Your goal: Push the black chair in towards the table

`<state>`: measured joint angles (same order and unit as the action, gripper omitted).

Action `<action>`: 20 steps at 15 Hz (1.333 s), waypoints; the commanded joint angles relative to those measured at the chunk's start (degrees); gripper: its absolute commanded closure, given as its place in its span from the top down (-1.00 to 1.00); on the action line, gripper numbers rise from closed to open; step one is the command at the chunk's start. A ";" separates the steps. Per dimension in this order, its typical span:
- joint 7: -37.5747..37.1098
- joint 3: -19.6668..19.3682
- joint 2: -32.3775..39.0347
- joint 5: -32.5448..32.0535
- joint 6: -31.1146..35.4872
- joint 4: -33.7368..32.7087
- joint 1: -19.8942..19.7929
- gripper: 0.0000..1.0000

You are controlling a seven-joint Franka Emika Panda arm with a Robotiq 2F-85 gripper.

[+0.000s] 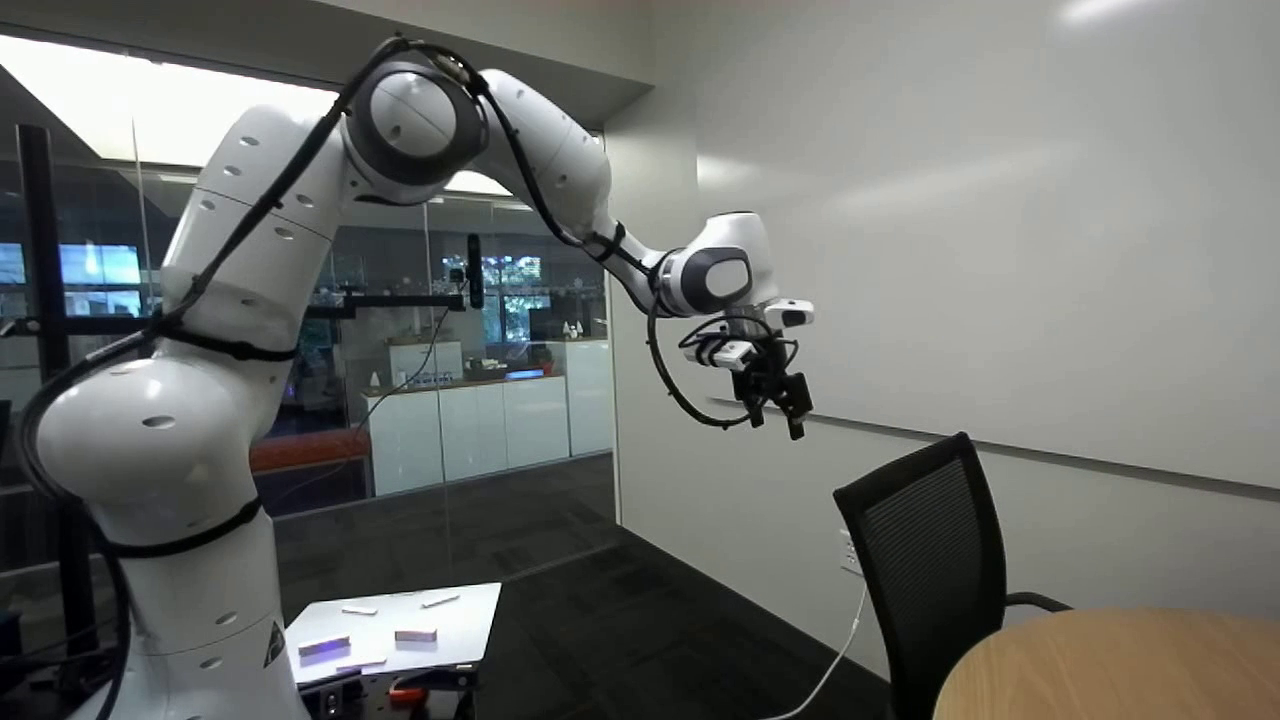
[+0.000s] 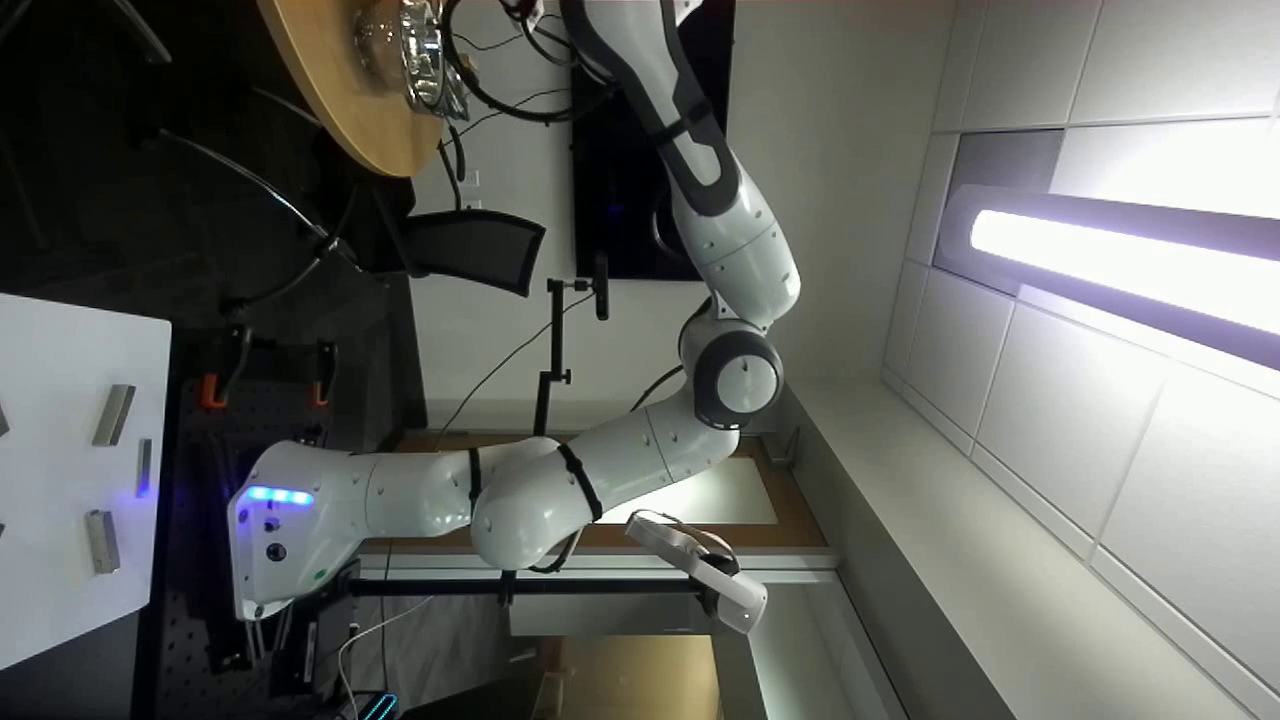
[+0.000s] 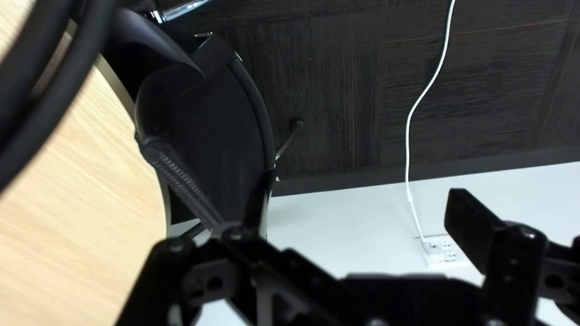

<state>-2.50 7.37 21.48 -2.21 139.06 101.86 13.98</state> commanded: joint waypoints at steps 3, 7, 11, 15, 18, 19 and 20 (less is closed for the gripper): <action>-6.12 0.78 -20.26 -0.70 6.63 17.95 -0.38 1.00; -21.65 1.06 -31.64 -7.06 6.69 25.28 -2.22 1.00; -32.82 4.22 -39.68 -9.94 4.15 30.45 -6.68 1.00; -33.27 4.98 -44.33 -4.18 3.94 34.93 -7.50 1.00; -32.00 5.71 -42.74 -4.26 4.51 33.60 -8.59 1.00; -31.99 5.75 -43.06 -4.15 4.51 33.95 -8.60 1.00; -31.99 5.75 -43.16 -4.14 4.51 34.09 -8.61 1.00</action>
